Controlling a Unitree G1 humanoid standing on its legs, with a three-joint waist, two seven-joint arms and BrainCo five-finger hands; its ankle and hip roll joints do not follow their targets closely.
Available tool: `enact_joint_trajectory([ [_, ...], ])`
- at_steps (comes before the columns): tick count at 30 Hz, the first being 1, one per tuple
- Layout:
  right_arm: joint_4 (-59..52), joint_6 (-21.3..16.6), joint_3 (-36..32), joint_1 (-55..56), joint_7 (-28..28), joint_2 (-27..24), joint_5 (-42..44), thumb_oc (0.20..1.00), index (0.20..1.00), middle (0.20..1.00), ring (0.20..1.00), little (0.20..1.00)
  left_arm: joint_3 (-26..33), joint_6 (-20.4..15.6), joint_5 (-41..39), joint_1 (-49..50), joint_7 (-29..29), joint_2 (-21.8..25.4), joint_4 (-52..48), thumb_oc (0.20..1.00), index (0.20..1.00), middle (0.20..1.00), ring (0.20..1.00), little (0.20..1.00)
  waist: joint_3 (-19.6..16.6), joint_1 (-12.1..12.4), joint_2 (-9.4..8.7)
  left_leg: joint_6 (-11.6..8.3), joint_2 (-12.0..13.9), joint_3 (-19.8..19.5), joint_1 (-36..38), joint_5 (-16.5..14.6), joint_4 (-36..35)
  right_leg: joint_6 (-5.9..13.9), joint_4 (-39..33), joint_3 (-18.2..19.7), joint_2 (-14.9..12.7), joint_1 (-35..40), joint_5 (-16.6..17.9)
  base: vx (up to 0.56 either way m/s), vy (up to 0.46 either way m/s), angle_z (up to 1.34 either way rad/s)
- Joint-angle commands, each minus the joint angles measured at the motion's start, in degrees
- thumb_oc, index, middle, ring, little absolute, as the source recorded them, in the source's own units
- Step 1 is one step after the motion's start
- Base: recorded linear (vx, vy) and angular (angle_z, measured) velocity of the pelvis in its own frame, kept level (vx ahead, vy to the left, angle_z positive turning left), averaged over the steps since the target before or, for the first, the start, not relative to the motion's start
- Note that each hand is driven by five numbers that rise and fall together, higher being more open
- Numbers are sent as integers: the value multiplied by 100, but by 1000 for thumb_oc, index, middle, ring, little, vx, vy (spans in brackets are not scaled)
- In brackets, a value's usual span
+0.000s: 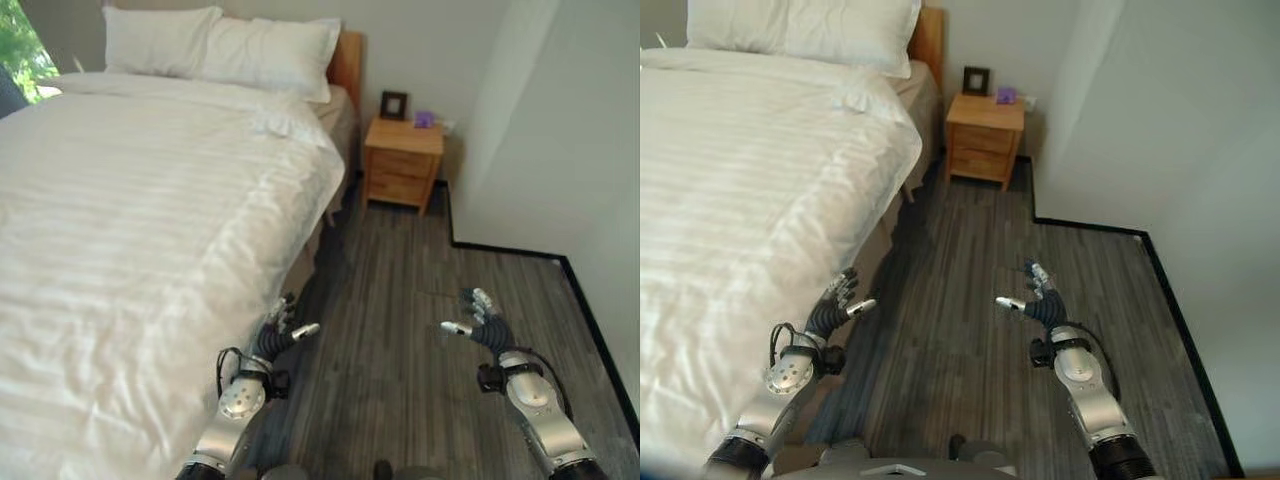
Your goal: Making the bed.
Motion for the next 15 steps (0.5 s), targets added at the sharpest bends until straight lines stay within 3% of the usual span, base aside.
enact_joint_trajectory([
  [1,-578,-345,-83,-379,25,-250,55,1000,1000,1000,1000,1000,112,-393,-285,-128,4,-66,-316,1000,1000,1000,1000,1000,275,75,243,242,-103,-53,-546,441,-279,318,-653,121,25,924,-53,268,27,-53],
  [2,-598,-351,-84,-358,56,-264,45,1000,1000,1000,1000,1000,80,-381,-256,-97,-14,-81,-332,1000,1000,1000,1000,1000,259,126,350,238,-154,-36,-397,579,-1281,378,-712,168,73,1052,-158,697,14,-58],
  [3,-528,-343,-25,-358,93,-295,-14,1000,1000,1000,1000,1000,125,-391,-306,-40,-51,-131,-383,1000,1000,1000,1000,1000,225,226,564,161,-159,136,-478,859,-2711,469,-745,204,142,1320,-395,606,29,-44],
  [8,-518,-328,47,-308,175,-282,-135,1000,1000,1000,1000,1000,179,-432,-330,31,-75,-203,-395,1000,1000,1000,1000,1000,123,320,643,187,-222,243,-576,879,-2926,545,-700,359,92,1610,-645,458,29,-44],
  [9,-510,-300,156,-233,246,-191,-326,1000,1000,1000,1000,1000,161,-447,-319,120,-109,-229,-418,1000,1000,1000,1000,1000,-18,462,655,266,-373,75,-444,1183,-2902,688,-325,454,-68,1755,-685,746,98,-65],
  [10,-511,-300,156,-228,246,-187,-329,1000,1000,1000,1000,1000,160,-448,-319,122,-110,-225,-418,1000,1000,1000,1000,1000,-23,465,642,267,-383,82,-442,1181,-2904,690,-306,455,-79,1746,-703,721,91,-34],
  [11,-496,-311,198,-223,250,-150,-418,1000,1000,1000,1000,1000,142,-438,-301,147,-122,-213,-433,1000,1000,1000,1000,1000,-97,537,601,358,-448,76,-346,1154,-2887,806,47,478,-152,1640,-531,349,3,-42],
  [12,-483,-333,235,-237,251,-109,-478,1000,1000,1000,1000,1000,139,-426,-269,151,-126,-200,-411,1000,1000,1000,1000,1000,-119,571,509,475,-578,83,-212,1057,-2858,1059,607,461,-249,1494,-63,460,21,-62],
  [13,-487,-339,267,-269,243,-94,-541,1000,1000,1000,1000,1000,103,-412,-270,108,-150,-202,-351,1000,1000,1000,1000,1000,-103,572,564,548,-561,114,-32,986,-2866,1299,1223,403,-268,1193,562,563,65,-71],
  [14,-551,-308,316,-398,221,-121,-663,1000,1000,1000,1000,1000,16,-365,-268,35,-175,-125,-305,1000,1000,1000,1000,1000,2,462,687,724,-585,54,416,754,-2926,1515,2668,319,-223,648,1558,408,65,-46],
  [15,-550,-308,312,-392,221,-125,-661,1000,1000,1000,1000,1000,9,-365,-267,36,-175,-130,-303,1000,1000,1000,1000,1000,5,443,623,727,-665,45,428,696,-2899,1516,2727,295,-302,664,1472,561,138,-8],
])
